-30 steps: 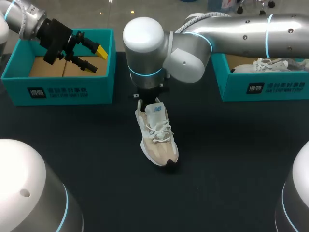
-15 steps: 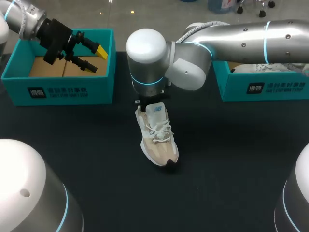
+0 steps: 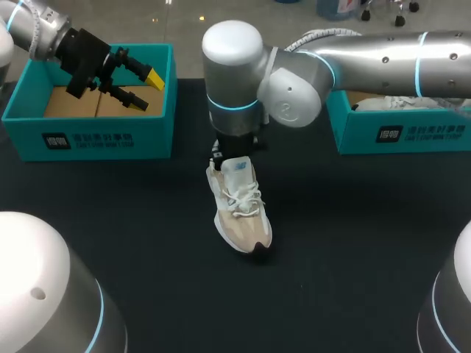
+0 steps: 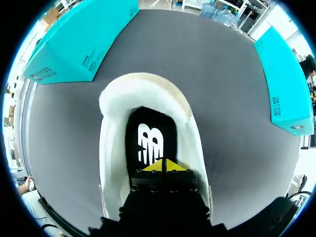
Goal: Take the shoe out of the shoebox, open the shoe tongue, remove and reinsert the insole, then place the shoe into the shoebox
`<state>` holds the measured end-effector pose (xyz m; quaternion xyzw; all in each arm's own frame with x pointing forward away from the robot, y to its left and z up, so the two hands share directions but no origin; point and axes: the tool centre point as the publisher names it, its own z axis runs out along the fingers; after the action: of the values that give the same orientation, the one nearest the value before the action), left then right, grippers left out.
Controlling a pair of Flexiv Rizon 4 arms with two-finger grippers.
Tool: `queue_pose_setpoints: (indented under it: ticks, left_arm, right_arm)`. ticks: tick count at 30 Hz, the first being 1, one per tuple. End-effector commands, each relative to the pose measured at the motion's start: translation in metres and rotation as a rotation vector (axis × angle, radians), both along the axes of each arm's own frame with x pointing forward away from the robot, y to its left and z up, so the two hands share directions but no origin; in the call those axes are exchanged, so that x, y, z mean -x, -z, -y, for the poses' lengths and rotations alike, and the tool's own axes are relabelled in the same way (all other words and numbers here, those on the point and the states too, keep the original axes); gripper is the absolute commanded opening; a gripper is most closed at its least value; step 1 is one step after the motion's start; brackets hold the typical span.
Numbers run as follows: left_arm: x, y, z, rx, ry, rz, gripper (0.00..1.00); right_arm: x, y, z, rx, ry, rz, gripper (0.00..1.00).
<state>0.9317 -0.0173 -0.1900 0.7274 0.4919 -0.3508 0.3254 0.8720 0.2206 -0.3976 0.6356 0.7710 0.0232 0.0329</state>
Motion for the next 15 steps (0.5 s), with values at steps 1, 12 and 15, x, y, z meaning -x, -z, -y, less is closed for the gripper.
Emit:
queue_pose_setpoints:
  ticks: [1, 12, 15]
  left_arm:
    - [0.0, 0.0, 0.0, -0.003, 0.001, 0.001, 1.0]
    - [0.0, 0.0, 0.0, -0.003, 0.001, 0.001, 1.0]
    - [0.0, 0.0, 0.0, -0.003, 0.001, 0.001, 1.0]
  right_arm:
    - [-0.009, 0.023, -0.009, 0.003, -0.017, -0.056, 0.0]
    - [-0.012, -0.016, -0.004, 0.035, -0.036, -0.108, 0.0]
    - [-0.011, -0.03, -0.005, 0.054, -0.053, -0.175, 0.0]
